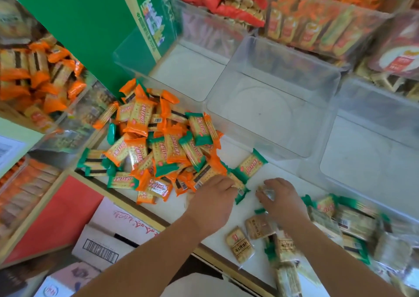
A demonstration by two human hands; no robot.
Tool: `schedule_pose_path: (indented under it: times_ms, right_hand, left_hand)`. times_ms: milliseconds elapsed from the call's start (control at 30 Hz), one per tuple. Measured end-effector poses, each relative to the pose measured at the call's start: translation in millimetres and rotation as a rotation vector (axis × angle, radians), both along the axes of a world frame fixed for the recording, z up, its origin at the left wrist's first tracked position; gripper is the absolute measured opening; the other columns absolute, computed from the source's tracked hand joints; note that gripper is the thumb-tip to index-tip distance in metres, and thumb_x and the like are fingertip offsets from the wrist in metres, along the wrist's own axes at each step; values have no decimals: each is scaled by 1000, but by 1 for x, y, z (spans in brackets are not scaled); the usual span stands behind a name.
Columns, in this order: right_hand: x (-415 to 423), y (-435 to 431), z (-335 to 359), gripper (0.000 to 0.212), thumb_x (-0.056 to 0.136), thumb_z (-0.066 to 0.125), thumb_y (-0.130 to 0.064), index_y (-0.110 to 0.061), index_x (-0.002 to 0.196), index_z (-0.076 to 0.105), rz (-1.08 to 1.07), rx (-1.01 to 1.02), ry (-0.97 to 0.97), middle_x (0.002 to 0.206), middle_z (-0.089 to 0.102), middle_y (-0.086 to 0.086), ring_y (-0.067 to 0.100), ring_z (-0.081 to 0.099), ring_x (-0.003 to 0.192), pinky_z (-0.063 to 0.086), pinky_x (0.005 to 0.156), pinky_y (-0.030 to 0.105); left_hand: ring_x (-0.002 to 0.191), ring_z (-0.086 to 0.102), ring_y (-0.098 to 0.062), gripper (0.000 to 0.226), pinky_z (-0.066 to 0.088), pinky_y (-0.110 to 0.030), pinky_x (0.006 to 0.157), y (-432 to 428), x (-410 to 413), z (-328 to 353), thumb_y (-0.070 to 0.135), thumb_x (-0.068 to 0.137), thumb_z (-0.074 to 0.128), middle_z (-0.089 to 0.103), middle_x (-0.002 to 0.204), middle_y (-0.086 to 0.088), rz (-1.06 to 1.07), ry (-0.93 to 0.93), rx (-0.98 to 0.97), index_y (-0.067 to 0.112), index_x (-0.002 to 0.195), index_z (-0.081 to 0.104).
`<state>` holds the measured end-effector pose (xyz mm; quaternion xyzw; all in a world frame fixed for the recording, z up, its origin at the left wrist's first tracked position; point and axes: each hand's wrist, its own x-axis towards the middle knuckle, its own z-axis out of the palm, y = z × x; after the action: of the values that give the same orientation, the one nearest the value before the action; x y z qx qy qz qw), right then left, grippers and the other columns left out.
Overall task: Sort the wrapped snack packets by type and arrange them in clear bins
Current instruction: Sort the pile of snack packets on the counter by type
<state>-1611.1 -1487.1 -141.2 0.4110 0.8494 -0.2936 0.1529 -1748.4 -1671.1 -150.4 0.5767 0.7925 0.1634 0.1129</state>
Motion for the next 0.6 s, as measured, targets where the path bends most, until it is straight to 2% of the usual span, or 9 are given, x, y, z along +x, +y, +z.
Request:
schedule_pose_path:
  times_ms: [67,133,200,233,333,433,467,533,600]
  right_hand:
    - [2,5,8,43,97,61,-48,-27,135,59,-68,5,78,139,53,-6,15,52,124,47,94,34]
    - [2,7,20,38,98,60,-44,-25,131,62,-152,-38,155,133,58,-6,15,56,114,49,94,34]
    - [4,8,32,31,98,61,-40,-28,127,65,-252,-118,214,122,62,-9,12,57,104,50,88,31]
    - [4,8,38,27,98,62,-39,-30,124,67,-291,-157,234,117,63,-11,11,58,103,49,84,29]
    - [3,12,47,20,98,63,-38,-34,117,68,-341,-244,299,116,66,-20,6,61,104,47,82,26]
    - [-12,22,44,21,99,63,-33,-36,120,66,-257,-222,303,119,61,-22,-5,58,94,46,80,21]
    - [-20,25,40,24,99,63,-30,-34,122,66,-205,-187,304,123,61,-20,-3,59,96,45,82,21]
    - [-38,32,26,32,98,63,-22,-29,129,64,-39,-104,278,136,58,-15,9,58,116,44,93,23]
    - [-54,35,9,45,98,61,-20,-29,142,55,162,-47,166,154,43,-14,12,43,138,42,105,29]
  left_hand:
    - [126,57,-31,44,46,-45,111,31,-15,3,12,78,80,64,130,-10,-89,45,-133,13,121,70]
    - [136,46,-33,60,33,-48,119,55,-28,6,14,82,76,54,142,-12,-147,107,-373,14,139,56]
    - [131,48,-29,63,33,-47,113,67,-36,1,21,84,74,59,134,-7,-172,189,-513,17,142,48]
    - [125,51,-28,62,34,-46,108,69,-39,-1,25,84,75,63,126,-3,-178,203,-519,18,140,48]
    - [115,56,-27,62,34,-47,108,64,-42,-10,33,87,70,67,115,-1,-219,211,-434,19,142,47]
    - [104,59,-28,59,38,-45,107,52,-43,-11,46,87,60,68,104,-3,-182,205,-223,15,137,55]
    - [101,59,-27,56,40,-44,106,49,-44,-7,48,86,60,67,100,-3,-123,148,-137,14,131,59]
    - [95,60,-21,44,46,-39,102,43,-48,8,46,86,65,66,96,0,42,-70,36,14,118,64]
    - [95,61,-9,35,51,-26,90,36,-52,32,40,87,72,66,102,8,259,-364,141,21,114,62]
